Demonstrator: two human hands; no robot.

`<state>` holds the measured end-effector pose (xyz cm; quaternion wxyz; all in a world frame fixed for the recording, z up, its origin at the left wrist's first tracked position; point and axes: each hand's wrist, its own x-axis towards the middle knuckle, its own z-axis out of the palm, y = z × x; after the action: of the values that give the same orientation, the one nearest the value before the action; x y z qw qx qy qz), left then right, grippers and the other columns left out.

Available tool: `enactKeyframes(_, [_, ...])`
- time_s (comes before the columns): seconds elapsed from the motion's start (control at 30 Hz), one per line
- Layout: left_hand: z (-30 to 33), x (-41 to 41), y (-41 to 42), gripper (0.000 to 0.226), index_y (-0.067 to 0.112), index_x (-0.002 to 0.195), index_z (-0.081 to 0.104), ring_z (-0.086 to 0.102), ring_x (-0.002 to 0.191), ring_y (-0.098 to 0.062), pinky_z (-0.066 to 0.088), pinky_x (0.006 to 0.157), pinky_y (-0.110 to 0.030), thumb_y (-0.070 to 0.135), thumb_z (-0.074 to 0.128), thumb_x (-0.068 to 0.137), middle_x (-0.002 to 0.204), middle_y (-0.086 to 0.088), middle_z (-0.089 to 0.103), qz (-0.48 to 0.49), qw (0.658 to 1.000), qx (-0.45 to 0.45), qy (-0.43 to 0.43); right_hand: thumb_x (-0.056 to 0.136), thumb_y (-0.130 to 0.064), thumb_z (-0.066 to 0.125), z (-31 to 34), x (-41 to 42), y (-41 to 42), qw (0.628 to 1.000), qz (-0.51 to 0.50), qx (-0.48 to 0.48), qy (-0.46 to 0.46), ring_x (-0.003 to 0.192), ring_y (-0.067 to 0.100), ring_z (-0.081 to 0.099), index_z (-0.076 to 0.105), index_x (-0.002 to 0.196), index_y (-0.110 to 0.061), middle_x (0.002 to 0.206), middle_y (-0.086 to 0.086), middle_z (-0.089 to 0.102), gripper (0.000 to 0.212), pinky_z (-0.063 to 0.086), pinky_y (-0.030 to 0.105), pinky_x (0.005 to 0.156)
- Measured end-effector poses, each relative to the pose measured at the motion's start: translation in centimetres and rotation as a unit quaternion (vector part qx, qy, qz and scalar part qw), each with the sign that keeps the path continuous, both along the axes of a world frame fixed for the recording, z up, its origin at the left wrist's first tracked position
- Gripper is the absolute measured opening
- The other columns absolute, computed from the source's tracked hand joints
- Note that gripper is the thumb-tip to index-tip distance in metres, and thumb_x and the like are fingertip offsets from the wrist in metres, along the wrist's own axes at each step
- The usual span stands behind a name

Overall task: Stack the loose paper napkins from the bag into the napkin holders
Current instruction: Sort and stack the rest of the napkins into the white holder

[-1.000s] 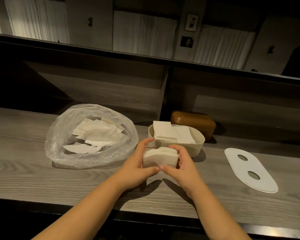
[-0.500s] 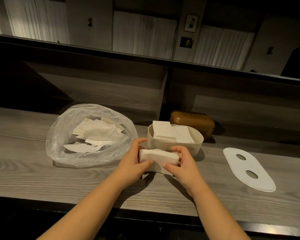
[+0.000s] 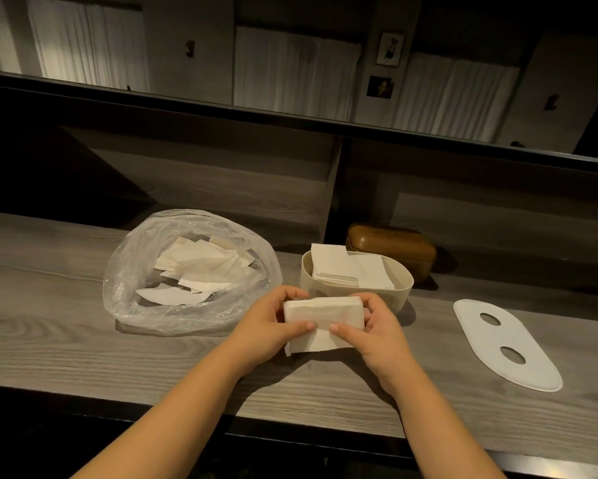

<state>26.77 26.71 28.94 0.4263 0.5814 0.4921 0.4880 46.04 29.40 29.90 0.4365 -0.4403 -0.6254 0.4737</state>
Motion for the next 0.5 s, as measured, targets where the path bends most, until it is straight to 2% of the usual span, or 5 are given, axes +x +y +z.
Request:
enactKeyframes(0.13, [2.2,-0.3,-0.2,0.038,0.017,0.116,0.061,0.068,0.101,-0.019,0.056,0.072,-0.025,0.006,0.075,0.083,0.114,-0.006,0.066,-0.066,0.994,-0.078,-0.027,0.079,-0.008,0.077,2.5,0.9,-0.2,0.999,0.014,-0.04,0.006,0.099,0.019,0.069,0.062,0.109,-0.02,0.108,0.003,0.07,0.035,0.061,0.041,0.081])
enactKeyframes(0.27, [6.7,0.2,0.4,0.032,0.025,0.118,0.061,0.066,0.107,-0.015,0.056,0.088,-0.03,0.017,0.07,0.088,0.115,0.002,0.067,-0.171,0.973,-0.125,0.092,0.081,-0.015,0.077,7.3,1.5,0.4,0.985,0.084,-0.014,-0.151,0.102,0.016,0.067,0.062,0.111,-0.023,0.108,-0.001,0.068,0.035,0.058,0.035,0.086])
enactKeyframes(0.33, [8.2,1.3,1.1,0.033,0.024,0.118,0.063,0.069,0.103,-0.013,0.057,0.089,-0.031,0.019,0.072,0.087,0.112,0.003,0.07,-0.153,0.98,-0.092,0.093,0.082,-0.015,0.075,9.1,1.7,1.3,0.994,0.045,0.001,-0.102,0.102,0.017,0.066,0.062,0.113,-0.021,0.11,-0.001,0.068,0.034,0.057,0.036,0.087])
enactKeyframes(0.43, [9.2,3.3,2.8,0.039,0.023,0.121,0.062,0.068,0.104,-0.014,0.056,0.095,-0.04,0.024,0.075,0.084,0.113,0.004,0.07,-0.053,0.996,-0.037,0.059,0.084,-0.019,0.073,10.3,1.9,2.5,0.997,-0.001,-0.066,0.036,0.105,0.021,0.065,0.063,0.112,-0.016,0.11,0.002,0.069,0.03,0.057,0.041,0.089])
enactKeyframes(0.5, [9.5,4.3,4.1,0.04,0.022,0.12,0.062,0.067,0.105,-0.014,0.055,0.095,-0.042,0.028,0.076,0.083,0.113,0.004,0.07,-0.04,0.996,-0.017,0.083,0.088,-0.02,0.069,10.3,2.0,3.4,0.995,-0.011,-0.09,0.042,0.106,0.024,0.065,0.062,0.117,-0.015,0.111,0.004,0.069,0.031,0.055,0.045,0.091])
